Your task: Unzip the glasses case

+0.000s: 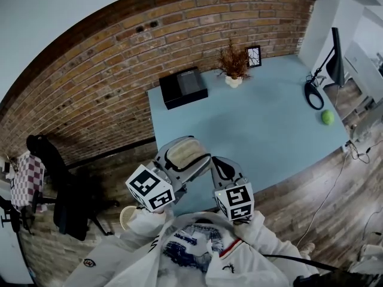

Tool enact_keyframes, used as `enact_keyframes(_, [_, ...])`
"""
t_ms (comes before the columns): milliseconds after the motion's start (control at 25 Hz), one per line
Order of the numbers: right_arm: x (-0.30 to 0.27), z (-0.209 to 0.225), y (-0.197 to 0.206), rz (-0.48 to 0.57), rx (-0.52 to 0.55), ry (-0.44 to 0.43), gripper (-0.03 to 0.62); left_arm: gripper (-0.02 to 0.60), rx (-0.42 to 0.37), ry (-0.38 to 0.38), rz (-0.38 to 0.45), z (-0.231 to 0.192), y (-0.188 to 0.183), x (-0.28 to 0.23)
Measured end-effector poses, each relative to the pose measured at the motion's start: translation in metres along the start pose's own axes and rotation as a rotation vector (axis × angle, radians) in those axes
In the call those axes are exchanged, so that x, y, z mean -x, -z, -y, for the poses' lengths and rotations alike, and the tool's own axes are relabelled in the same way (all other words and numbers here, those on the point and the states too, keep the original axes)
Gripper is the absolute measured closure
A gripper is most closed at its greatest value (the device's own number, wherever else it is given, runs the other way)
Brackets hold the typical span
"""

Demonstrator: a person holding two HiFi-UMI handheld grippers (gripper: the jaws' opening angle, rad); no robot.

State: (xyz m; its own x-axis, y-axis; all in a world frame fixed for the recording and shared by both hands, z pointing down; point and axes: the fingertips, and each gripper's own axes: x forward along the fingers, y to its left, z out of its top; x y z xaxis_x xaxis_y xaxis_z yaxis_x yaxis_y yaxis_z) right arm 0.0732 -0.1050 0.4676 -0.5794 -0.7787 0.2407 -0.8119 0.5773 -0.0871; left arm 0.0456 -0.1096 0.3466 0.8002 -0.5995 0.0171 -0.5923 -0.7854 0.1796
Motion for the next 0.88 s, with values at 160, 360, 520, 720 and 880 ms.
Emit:
enact_keyframes(160, [-0.01, -0.003, -0.007, 0.002, 0.0, 0.052, 0.577, 0.293, -0.004, 0.035, -0.008, -0.012, -0.003, 0.007])
enact_keyframes(360, [-0.025, -0.017, -0.014, 0.007, 0.014, 0.122, 0.577, 0.293, -0.007, 0.094, -0.019, -0.028, -0.004, 0.024])
enact_keyframes(520, [-0.037, -0.035, -0.02, 0.012, 0.032, 0.171, 0.577, 0.293, -0.019, 0.161, -0.02, -0.04, -0.001, 0.04])
enact_keyframes(720, [-0.053, -0.059, -0.013, 0.016, 0.039, 0.228, 0.578, 0.293, -0.005, 0.211, -0.027, -0.058, 0.009, 0.067])
enact_keyframes(880, [-0.059, -0.074, -0.014, -0.003, 0.053, 0.261, 0.577, 0.293, 0.024, 0.24, -0.031, -0.073, 0.012, 0.083])
